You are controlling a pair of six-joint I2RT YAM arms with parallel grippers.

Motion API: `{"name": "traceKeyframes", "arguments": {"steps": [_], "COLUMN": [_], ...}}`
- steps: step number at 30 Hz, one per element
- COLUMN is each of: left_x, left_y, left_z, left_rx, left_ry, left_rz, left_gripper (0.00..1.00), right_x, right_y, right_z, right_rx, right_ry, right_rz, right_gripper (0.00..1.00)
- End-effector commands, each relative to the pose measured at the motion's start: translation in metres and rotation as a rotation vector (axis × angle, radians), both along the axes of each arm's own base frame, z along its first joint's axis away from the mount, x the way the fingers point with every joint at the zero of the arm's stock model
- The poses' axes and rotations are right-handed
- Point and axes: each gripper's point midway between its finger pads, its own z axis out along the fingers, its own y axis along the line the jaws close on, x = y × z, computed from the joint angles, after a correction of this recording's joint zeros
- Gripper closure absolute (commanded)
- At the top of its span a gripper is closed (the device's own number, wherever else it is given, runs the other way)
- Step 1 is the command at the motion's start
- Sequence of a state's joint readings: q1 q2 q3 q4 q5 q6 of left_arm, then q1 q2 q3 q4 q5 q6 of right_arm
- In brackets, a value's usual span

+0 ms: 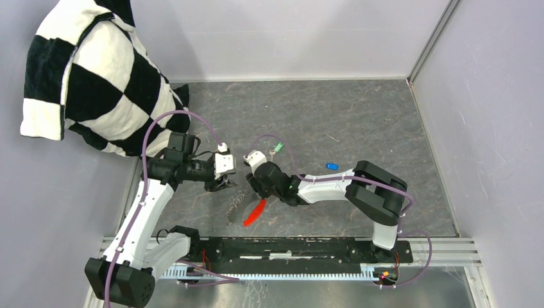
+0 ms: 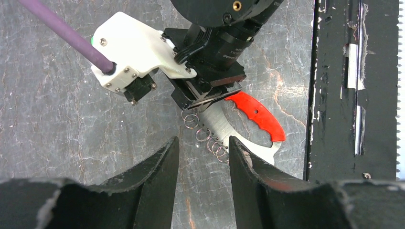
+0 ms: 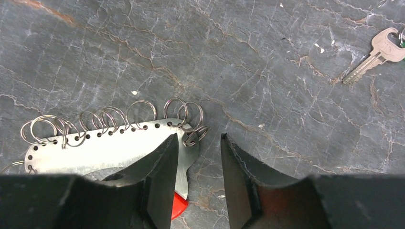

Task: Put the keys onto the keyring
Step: Pick up the keyring from the center of the board.

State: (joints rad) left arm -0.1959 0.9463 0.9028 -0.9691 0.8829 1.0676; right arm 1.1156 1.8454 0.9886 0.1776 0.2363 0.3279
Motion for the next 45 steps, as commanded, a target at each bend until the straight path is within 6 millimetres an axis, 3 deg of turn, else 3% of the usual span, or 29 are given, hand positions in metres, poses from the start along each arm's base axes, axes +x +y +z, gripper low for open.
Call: {"name": "traceKeyframes", "arguments": {"steps": [1, 10, 15, 23, 33, 39, 45], "left_x": [0.008, 0.008, 0.001, -0.001, 0.013, -0.016, -0.053], "left_y": [-0.002, 0.001, 0.005, 0.008, 0.012, 0.005, 0.011], "left_z": [0.018, 0.019, 0.019, 0.016, 0.033, 0.049, 0.038], "left_rx": [-0.026, -0.015, 0.014, 0.031, 0.07, 0.038, 0.064], "left_ry": [-0.034, -0.047, -0.064, -0.087, -0.221, -0.204, -0.153], "left_rz": [0.025, 0.036, 0.016, 0.008, -0.012, -0.149, -0.239], "left_gripper": [0.5, 0.5, 0.5, 0.45, 0.44, 0.44, 0.47], "right_x": [0.004, 0.007, 0.01, -0.006, -0.062, -0.083, -0.093], "right_y": [0.015, 0.016, 0.021, 0.024, 0.026, 0.031, 0.033], "right_z": [0.009, 0.006, 0.02, 0.08, 0.159, 0.194, 0.218], "right_rx": [0.03, 0.036, 0.062, 0.179, 0.418, 0.486, 0.522], "right_ry": [-0.019, -0.033, -0.086, -0.198, -0.218, -0.201, -0.197], "right_rz": [0.013, -0.002, 0.036, 0.237, 0.569, 0.687, 0.739], "right_gripper": [0.58, 0.84, 0.99, 1.0, 1.0, 1.0, 1.0]}}
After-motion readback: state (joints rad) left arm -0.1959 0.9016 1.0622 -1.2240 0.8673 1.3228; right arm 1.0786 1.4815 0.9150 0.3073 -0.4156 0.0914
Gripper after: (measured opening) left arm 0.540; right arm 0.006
